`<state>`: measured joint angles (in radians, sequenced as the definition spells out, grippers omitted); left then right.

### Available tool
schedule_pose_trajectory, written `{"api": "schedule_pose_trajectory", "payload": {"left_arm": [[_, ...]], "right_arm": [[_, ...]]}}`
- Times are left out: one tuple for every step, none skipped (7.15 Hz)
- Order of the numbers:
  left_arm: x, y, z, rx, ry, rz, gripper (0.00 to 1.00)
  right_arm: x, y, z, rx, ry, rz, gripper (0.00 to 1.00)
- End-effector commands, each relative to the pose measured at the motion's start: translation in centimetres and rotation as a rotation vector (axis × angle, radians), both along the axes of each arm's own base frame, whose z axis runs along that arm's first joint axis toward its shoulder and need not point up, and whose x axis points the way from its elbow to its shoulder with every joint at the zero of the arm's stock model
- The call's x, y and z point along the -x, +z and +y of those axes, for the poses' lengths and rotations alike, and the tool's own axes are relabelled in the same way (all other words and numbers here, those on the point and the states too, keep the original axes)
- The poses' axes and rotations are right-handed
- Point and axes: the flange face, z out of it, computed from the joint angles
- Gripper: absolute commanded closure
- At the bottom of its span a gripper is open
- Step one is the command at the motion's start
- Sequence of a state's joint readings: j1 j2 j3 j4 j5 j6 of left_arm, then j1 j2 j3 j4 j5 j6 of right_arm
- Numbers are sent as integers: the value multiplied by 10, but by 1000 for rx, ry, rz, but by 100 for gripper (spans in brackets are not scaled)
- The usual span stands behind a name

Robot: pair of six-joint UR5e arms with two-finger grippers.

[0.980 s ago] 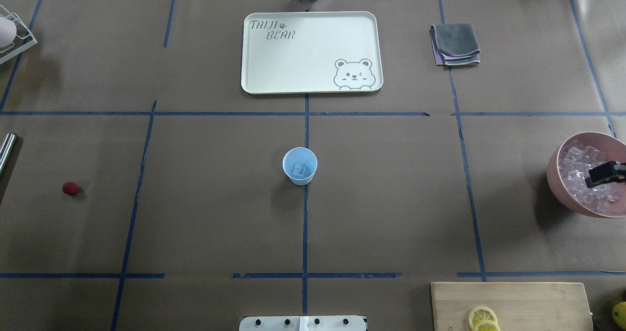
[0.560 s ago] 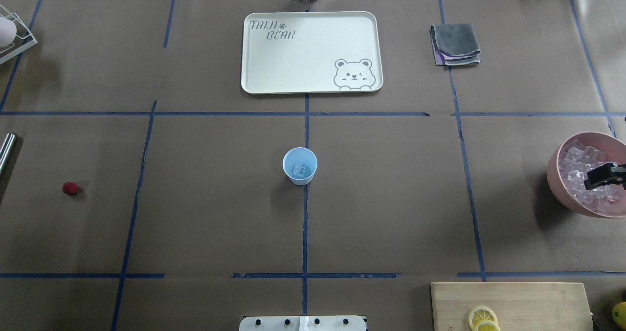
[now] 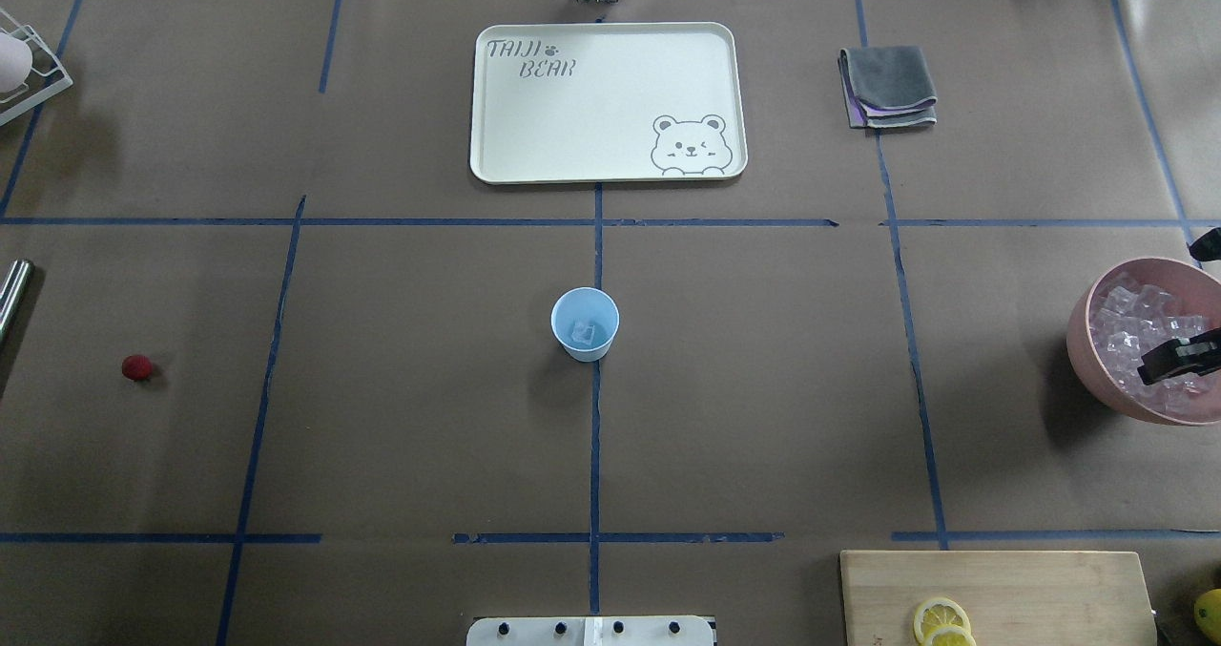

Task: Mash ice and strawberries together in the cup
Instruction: 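Lower the right gripper into the ice and grasp another cube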

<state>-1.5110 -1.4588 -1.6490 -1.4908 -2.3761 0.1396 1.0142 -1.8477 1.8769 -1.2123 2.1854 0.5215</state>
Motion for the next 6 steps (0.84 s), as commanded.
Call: {"api": "schedule_pose_trajectory", "payload": {"left_arm": [[0, 0, 0, 0, 0, 0, 0], [0, 0, 0, 0, 0, 0, 0], [0, 0, 0, 0, 0, 0, 0], [0, 0, 0, 0, 0, 0, 0], [0, 0, 0, 0, 0, 0, 0], [0, 0, 0, -1, 1, 0, 0]], "right_arm": [[-3, -1, 0, -5, 1, -2, 82], [-11, -2, -2, -22, 1, -3, 86], [-27, -6, -7, -54, 8, -13, 86], [-38, -23, -11, -85, 27, -30, 92], [-43, -47, -16, -128, 47, -50, 96], [-35, -72, -33, -178, 53, -74, 100]]}}
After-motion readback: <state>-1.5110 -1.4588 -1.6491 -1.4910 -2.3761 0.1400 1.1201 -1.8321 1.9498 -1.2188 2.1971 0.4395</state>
